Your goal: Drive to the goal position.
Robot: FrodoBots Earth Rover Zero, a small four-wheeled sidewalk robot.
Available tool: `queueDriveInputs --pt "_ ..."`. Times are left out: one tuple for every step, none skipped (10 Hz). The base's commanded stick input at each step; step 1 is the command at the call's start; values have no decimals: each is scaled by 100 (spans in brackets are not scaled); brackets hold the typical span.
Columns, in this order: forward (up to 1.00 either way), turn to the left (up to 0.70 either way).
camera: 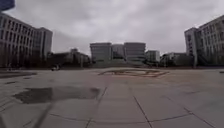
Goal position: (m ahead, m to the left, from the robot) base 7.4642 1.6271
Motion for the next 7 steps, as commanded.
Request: queueDriveInputs --pt "70 0" --pt "70 0" --pt "70 0" --pt "70 0" --pt "70 0" --pt "70 0" --pt "70 0"
